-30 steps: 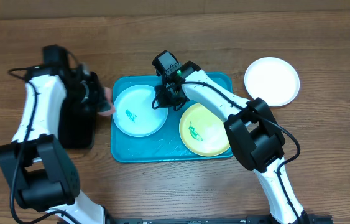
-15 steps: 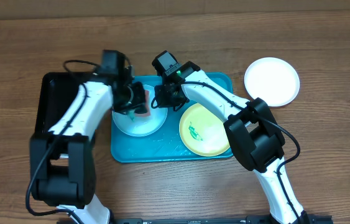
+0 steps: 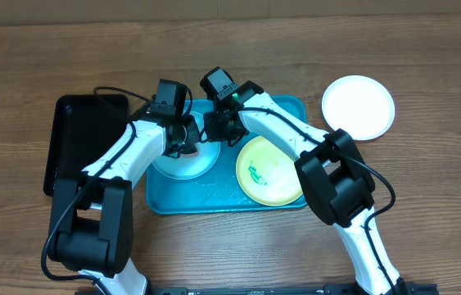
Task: Clean dirty plates on tray and stack at the side
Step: 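Scrub the light blue plate with the sponge while the right gripper holds it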
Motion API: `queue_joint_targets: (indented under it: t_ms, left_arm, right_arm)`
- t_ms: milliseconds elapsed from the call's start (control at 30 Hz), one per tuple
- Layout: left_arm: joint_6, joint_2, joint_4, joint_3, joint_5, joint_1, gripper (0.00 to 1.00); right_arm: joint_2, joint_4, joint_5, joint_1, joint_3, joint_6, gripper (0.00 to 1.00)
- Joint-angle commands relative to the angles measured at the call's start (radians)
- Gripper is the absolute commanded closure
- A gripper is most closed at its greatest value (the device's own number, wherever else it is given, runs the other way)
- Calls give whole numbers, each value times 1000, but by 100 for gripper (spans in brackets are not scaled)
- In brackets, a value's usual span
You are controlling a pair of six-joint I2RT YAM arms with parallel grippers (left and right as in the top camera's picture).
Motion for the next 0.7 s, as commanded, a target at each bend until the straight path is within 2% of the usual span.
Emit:
queue_joint_targets:
  t_ms: [0,33,233,333,400,500,667]
  left_arm:
    - [-68,-18,5,-3,-37,2,67]
    - [-72,-18,7,-3,-37,2,64]
    - [-71,-18,2,-3,-37,2,63]
    - [-71,-18,-1,-3,-42,2,57]
    - [-70,-18,1,-3,-50,5,58]
    - [-39,-18,11,-3,-51,5,69]
    - [-37,-2,32,-3,-51,5,66]
  right_arm:
    - [26,-13,36,7,-37,22,96]
    - [26,-13,36,7,-37,22,96]
    - [26,-14,37,7,-37,22,96]
    - [26,-14,37,7,-37,22,96]
    - [26,-14,37,7,-37,22,96]
    - [26,-14,37,7,-37,22,96]
    - [26,-14,36,7,-37,21,96]
